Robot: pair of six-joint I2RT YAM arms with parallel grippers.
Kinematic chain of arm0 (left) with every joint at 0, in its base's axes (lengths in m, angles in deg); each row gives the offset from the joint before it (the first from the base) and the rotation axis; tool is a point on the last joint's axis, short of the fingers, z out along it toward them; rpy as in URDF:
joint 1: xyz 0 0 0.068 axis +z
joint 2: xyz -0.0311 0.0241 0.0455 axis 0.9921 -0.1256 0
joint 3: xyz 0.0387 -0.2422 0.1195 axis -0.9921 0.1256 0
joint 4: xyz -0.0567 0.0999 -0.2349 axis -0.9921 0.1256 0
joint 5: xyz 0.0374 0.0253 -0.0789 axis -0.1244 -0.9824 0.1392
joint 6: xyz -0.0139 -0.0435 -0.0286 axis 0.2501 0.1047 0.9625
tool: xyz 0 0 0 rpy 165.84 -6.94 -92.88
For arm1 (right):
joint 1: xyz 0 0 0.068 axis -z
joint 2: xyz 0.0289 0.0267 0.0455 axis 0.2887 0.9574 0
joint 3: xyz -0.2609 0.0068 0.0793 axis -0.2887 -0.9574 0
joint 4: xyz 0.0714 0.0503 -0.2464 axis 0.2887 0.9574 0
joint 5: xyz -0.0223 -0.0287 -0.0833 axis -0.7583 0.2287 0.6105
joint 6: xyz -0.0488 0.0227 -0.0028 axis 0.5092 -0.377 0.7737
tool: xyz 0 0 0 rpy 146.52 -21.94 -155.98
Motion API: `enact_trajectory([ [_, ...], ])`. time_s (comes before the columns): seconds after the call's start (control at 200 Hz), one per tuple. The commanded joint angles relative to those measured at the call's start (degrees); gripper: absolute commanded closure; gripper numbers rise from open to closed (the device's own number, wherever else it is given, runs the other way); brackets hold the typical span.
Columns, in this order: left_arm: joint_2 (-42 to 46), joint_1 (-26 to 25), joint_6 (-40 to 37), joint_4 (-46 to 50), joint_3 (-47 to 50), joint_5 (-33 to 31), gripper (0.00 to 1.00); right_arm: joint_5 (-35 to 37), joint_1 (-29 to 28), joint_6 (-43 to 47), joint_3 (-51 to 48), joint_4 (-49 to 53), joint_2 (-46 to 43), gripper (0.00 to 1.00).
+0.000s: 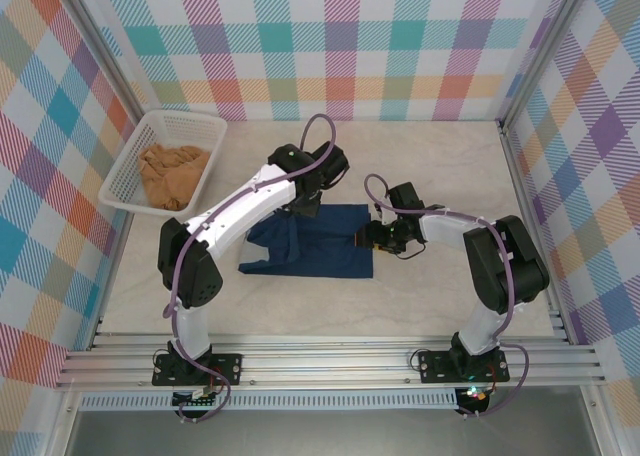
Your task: Fold the inside-out t-shirt
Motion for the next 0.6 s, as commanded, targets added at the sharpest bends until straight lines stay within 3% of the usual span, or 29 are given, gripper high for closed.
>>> enact_trajectory([
  [0.0,-1.2,-0.9,-0.7,-1.7,-2.1,3.7,1.0,-1.6,-0.5,-0.6,0.2,-1.2,2.2,0.4],
  [0.595,-2.8,-1.1,-0.8,-6.1,-0.8,10.4,1.0,-2.0,-0.5,-1.1,-0.2,-1.4,2.6,0.41],
])
